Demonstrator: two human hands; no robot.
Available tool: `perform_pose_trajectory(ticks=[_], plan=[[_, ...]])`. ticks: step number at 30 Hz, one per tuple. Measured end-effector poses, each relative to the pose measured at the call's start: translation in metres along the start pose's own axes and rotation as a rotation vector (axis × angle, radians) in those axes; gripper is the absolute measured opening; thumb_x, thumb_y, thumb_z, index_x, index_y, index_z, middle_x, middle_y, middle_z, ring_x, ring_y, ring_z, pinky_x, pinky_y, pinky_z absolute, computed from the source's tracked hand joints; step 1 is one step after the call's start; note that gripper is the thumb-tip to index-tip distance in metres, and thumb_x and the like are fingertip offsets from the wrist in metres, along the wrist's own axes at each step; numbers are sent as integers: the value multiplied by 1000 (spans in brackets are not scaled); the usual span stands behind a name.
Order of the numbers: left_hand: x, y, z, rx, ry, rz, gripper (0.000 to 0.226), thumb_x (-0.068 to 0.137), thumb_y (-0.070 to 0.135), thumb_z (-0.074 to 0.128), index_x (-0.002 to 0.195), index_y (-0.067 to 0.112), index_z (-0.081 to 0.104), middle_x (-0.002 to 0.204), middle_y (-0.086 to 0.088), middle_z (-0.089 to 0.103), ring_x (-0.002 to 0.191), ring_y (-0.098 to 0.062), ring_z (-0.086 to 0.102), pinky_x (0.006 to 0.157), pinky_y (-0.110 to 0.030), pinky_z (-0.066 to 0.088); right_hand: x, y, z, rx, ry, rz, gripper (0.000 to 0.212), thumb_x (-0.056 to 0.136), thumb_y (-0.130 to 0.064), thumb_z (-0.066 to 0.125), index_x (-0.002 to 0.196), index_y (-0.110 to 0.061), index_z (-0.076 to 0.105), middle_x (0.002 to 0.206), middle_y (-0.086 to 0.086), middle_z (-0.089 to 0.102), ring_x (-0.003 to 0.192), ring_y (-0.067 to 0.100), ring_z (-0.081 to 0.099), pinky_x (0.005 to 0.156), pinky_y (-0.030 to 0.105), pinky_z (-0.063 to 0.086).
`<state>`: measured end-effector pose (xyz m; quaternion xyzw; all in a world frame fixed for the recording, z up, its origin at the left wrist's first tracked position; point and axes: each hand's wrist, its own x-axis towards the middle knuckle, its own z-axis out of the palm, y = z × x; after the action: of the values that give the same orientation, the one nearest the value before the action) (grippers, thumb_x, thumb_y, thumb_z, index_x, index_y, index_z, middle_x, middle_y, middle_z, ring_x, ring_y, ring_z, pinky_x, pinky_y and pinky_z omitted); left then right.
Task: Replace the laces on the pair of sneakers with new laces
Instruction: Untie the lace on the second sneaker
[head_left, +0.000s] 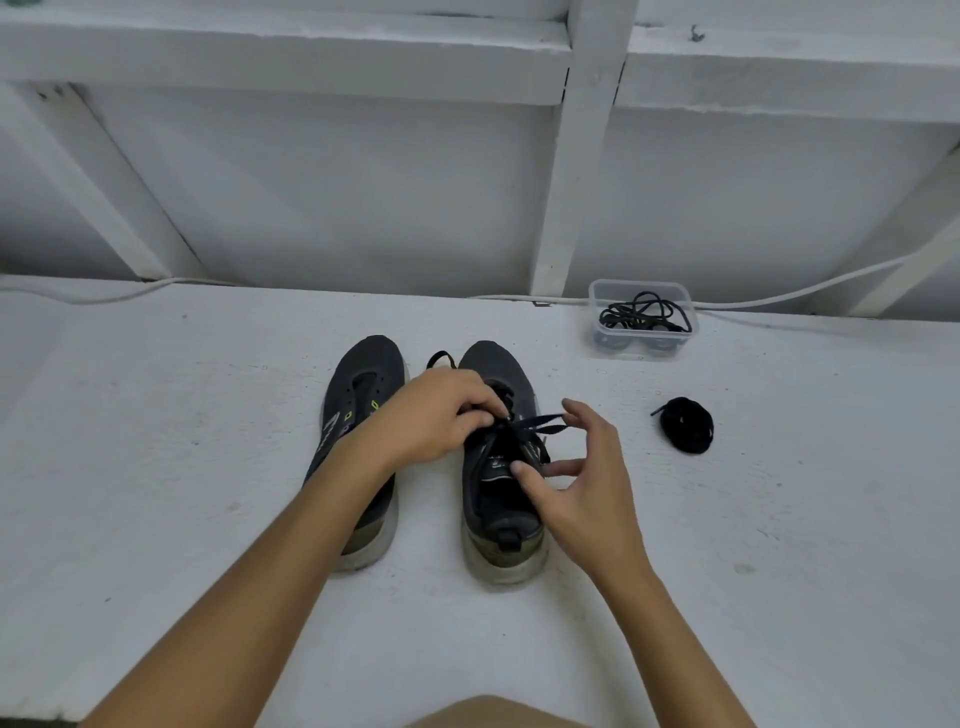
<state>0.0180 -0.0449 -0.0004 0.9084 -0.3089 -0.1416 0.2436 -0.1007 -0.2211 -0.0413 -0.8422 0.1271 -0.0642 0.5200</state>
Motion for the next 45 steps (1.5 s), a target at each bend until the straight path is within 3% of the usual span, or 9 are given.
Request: perform_pose_trajectory(ticks=[5,11,14,19,23,29,34,38,45], plan=[[-5,-2,-2,-34,-32,-48,9,96,24,63,103,23,70,99,9,67,92,-9,60,87,-31,49,-1,-4,-3,11,39,66,72,75,-44,86,134,-36,45,131,-20,44,96,-1,64,78,16,49],[-8,-2,-2,-174,-45,-105,7,93,21,69,98,25,67,88,10,67,80,-8,62,70,-14,46,9,-7,-13,-8,-13,181,27,78,-39,85,78,-22,65,80,-9,71,76,-1,66,68,20,46],[-5,-2,-6,-227,-35,-136,12,87,20,76,95,28,72,80,13,66,72,0,58,67,-10,43,17,-12,-15,1,-102,193,21,79,-43,82,86,-27,70,89,-13,73,86,-1,68,75,23,53],[-4,-4,-20,-324,-64,-162,9,91,31,72,97,36,76,95,22,73,94,8,63,79,-11,42,27,-22,-13,-84,-280,246,67,59,-74,78,115,-38,72,108,-17,70,102,2,65,90,31,56],[-4,-1,-27,-342,-25,-159,10,94,28,68,98,34,76,98,22,73,96,10,62,78,-8,40,29,-33,-8,-112,-373,241,57,64,-69,80,113,-42,69,107,-24,68,103,1,64,85,25,53],[7,-17,-33,-364,631,-383,12,96,23,62,95,24,73,90,14,67,76,-5,59,73,-15,46,26,-30,-9,-122,-367,298,35,73,-60,78,100,-39,74,92,-19,71,87,-1,66,71,19,51],[9,-38,-25,27,769,-462,15,98,21,56,98,20,71,104,3,66,97,-23,58,79,-39,47,23,-27,-8,-83,-353,296,31,73,-59,78,100,-43,74,95,-18,73,90,-1,67,80,22,55],[7,-51,-35,-83,1001,-635,17,99,20,50,104,15,64,108,-4,67,101,-30,59,76,-38,43,22,-26,-8,-73,-325,311,31,73,-58,78,97,-39,75,91,-16,74,86,1,69,84,27,58],[-3,-39,-32,43,661,-429,28,94,25,61,122,19,62,123,1,60,118,-27,51,93,-44,42,21,-26,-12,20,-336,241,19,84,-58,72,101,-50,73,102,-26,73,95,-5,69,94,27,55]])
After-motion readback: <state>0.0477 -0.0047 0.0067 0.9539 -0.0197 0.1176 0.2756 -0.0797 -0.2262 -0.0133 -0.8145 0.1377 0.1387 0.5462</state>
